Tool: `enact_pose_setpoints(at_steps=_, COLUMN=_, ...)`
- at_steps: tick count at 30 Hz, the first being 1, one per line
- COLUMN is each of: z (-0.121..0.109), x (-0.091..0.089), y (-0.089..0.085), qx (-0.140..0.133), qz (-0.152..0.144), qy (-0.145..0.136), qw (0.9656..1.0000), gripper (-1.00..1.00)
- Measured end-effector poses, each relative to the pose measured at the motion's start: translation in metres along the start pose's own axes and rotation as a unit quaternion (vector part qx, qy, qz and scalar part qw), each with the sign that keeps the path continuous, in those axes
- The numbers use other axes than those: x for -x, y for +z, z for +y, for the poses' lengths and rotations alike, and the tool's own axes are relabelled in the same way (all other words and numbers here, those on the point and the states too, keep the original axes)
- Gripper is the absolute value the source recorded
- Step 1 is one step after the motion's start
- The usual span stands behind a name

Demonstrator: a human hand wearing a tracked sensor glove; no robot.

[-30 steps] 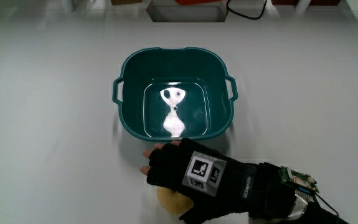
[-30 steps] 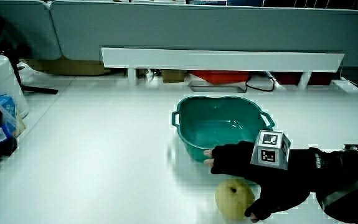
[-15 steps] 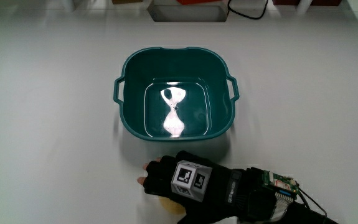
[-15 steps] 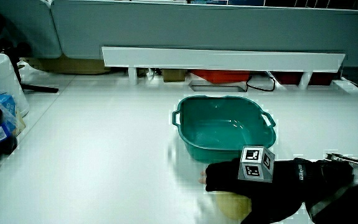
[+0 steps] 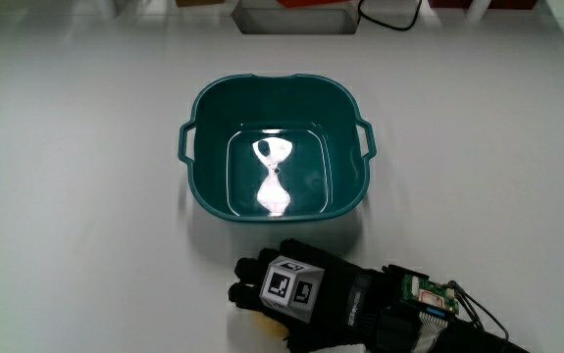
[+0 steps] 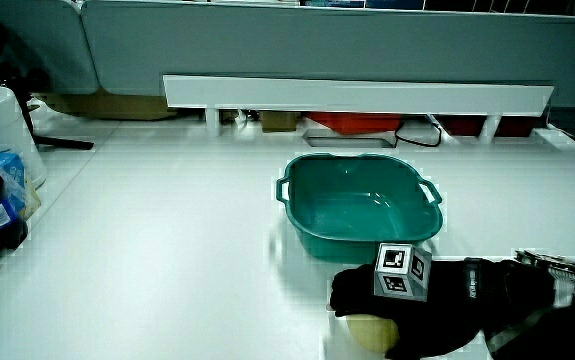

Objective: Pick pear from desk

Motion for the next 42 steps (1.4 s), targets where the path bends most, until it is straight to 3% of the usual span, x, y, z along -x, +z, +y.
enact_pose_setpoints(at_steps=7, z=0.000, x=-0.001, y=0.001, qx=-0.008, qz=0.007, qy=0.002, qw=0.9999, gripper=1.00)
enact_pose_setpoints(at_steps=22, z=-0.004, x=0.002, y=-0.002, qx=-0.009, qz=0.021, qy=0.007, qw=0.9997, gripper=1.00)
enact_pose_setpoints(at_steps=29, z=-0.018, x=-0.006, y=0.020, qx=-0.039, qz=0.026, qy=0.013, qw=0.9988, gripper=1.00)
enact_pose_setpoints(at_steps=36, z=-0.028, x=-0.022, y=0.031, qx=-0.046, qz=0.017, qy=0.000, qw=0.9988, gripper=1.00)
enact_pose_setpoints(at_steps=42, z=-0.046, x=-0.042, y=0.059, qx=-0.083, qz=0.031, qy=-0.020, qw=0.9959, gripper=1.00)
